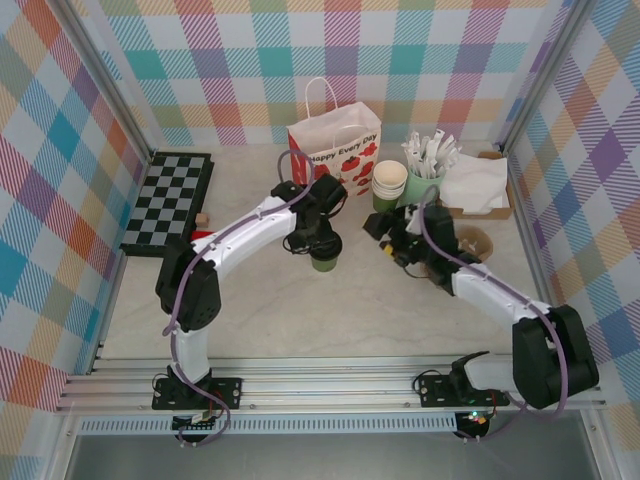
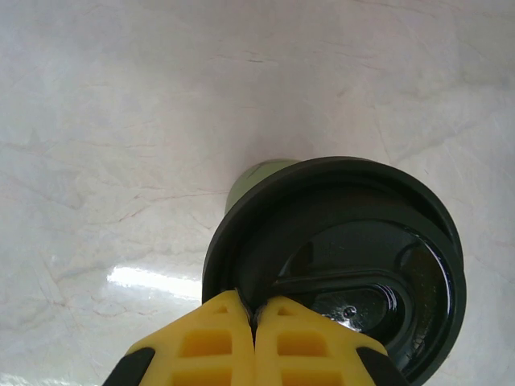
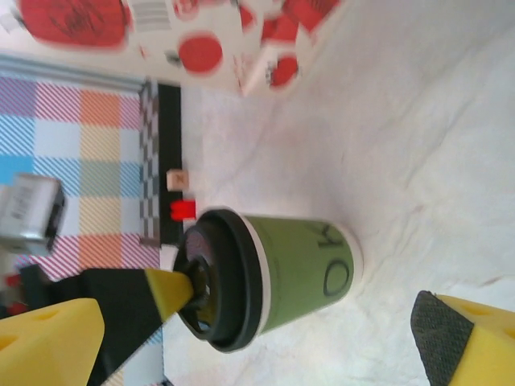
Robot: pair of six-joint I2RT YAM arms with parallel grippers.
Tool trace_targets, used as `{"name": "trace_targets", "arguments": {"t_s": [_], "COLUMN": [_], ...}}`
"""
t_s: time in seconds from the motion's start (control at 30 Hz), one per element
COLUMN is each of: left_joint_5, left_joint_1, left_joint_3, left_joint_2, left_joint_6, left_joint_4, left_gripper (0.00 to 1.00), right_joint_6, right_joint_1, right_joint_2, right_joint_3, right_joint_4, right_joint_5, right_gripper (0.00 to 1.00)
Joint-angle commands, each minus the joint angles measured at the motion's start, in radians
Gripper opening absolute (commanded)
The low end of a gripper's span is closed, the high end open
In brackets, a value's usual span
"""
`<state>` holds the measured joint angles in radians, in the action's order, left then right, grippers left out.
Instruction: Pack the takeout coffee
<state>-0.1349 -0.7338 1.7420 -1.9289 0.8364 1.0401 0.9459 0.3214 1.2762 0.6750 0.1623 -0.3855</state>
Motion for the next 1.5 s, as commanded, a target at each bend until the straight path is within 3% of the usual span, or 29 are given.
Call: {"name": "trace_targets", "arguments": {"t_s": [0.0, 0.2, 0.43, 0.93, 1.07, 1.37, 1.4, 1.47], "left_joint_5": [0.039, 0.071, 0.095, 0.100, 0.096, 0.053, 0.056, 0.064], "left_joint_1": [-0.023, -0.066, -0.077, -0.076, -0.077, -0.076, -0.075, -0.072], "left_joint_3": [0.081, 0.170, 0.241, 0.195, 0.187, 0.149, 0.138, 0.121], "left_joint_2": [-0.044, -0.097, -0.157, -0.122, -0.108, -0.019, -0.006, 0.019], "left_joint_6": [-0.160, -0.261, -0.304, -0.302, -0.310, -0.317, -0.315, -0.314], "left_joint_4": [0.077, 0.109, 0.144, 0.087, 0.061, -0.004, -0.020, -0.041], "left_gripper": [0.00, 0.00, 0.00, 0.00, 0.13, 0.25, 0.32, 0.36], "right_joint_6": [-0.130, -0.146, -0.153, -0.189, -0.177, -0.191, -0.194, -0.201], "right_joint_1": [-0.076, -0.084, -0.066, 0.013, 0.014, 0.022, 0.023, 0.025], "right_joint_2": [-0.005, 0.057, 0.142, 0.322, 0.345, 0.328, 0.324, 0.319], "right_joint_3": [0.020, 0.073, 0.100, 0.202, 0.208, 0.240, 0.246, 0.257], "right_joint_4": [-0.163, -0.179, -0.178, -0.283, -0.324, -0.411, -0.419, -0.438], "right_joint_5": [-0.176, -0.333, -0.377, -0.344, -0.321, -0.273, -0.270, -0.264], "right_gripper": [1.00, 1.00, 0.97, 0.80, 0.78, 0.78, 0.78, 0.80]}}
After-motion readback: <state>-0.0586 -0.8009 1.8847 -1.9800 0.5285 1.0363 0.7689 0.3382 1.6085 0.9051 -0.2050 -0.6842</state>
